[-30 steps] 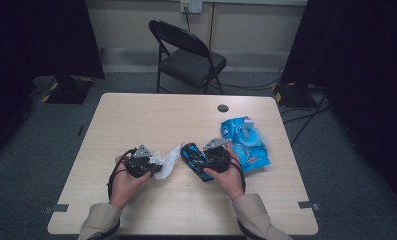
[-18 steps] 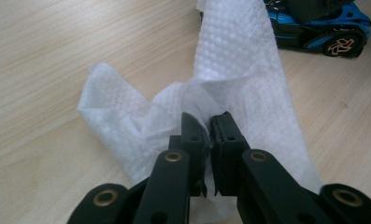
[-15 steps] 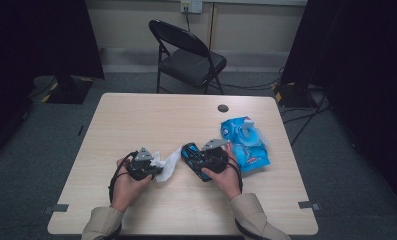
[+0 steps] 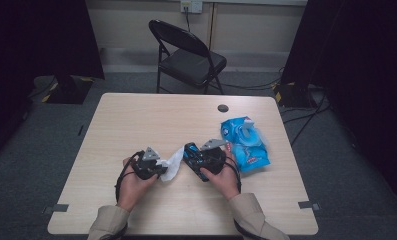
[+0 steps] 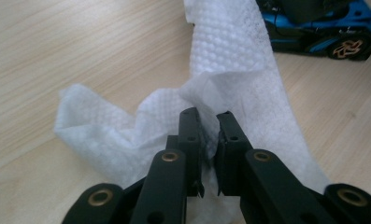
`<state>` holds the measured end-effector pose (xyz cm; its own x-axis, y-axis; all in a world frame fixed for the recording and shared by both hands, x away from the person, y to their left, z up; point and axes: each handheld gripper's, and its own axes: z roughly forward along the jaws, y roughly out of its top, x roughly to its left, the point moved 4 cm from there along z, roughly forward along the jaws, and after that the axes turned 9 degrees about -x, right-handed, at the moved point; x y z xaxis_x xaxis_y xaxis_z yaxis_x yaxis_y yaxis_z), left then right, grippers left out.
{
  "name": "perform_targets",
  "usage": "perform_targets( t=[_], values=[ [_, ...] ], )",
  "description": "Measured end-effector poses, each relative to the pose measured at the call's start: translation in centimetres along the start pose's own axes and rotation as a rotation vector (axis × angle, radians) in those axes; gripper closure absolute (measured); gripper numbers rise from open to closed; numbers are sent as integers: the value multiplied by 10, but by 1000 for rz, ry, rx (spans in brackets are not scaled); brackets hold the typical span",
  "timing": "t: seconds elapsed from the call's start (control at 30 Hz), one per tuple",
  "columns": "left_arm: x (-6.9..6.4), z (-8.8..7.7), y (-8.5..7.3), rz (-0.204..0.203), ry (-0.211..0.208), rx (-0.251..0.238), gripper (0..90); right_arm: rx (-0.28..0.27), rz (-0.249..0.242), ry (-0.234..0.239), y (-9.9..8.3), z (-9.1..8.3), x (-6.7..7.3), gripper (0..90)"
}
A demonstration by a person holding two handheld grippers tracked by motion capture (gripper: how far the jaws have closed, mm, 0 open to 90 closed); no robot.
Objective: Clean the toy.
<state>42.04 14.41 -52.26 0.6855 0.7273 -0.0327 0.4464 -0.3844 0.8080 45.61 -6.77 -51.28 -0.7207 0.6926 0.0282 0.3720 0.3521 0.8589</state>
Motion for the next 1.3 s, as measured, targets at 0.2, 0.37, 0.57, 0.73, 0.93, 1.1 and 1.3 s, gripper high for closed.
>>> perform_targets(
  t=[0.2, 0.37, 0.57, 0.73, 0.93, 1.1, 1.3],
  values=[
    [-1, 15, 11, -21, 29, 8, 842, 6, -3, -5, 1, 0, 1, 429],
    [-2, 31, 22, 9, 62, 6, 833, 9, 6, 3, 1, 1, 0, 432],
    [-3, 48, 31, 21, 77, -20, 822, 17, 2, 8, 3, 2, -1, 433],
    [-9, 50, 33, 34, 87, -7, 856, 8, 12, 7, 3, 4, -1, 435],
    [-16, 48, 32, 37, 58, -2, 861, 19, 6, 4, 5, 5, -1, 440],
    [-26, 48, 32, 44, 37, 8, 860, 16, 8, 5, 4, 4, -1, 440],
    [-38, 48, 32, 26, -5, 7, 863, 11, 13, 6, 4, 4, -1, 441]
  ],
)
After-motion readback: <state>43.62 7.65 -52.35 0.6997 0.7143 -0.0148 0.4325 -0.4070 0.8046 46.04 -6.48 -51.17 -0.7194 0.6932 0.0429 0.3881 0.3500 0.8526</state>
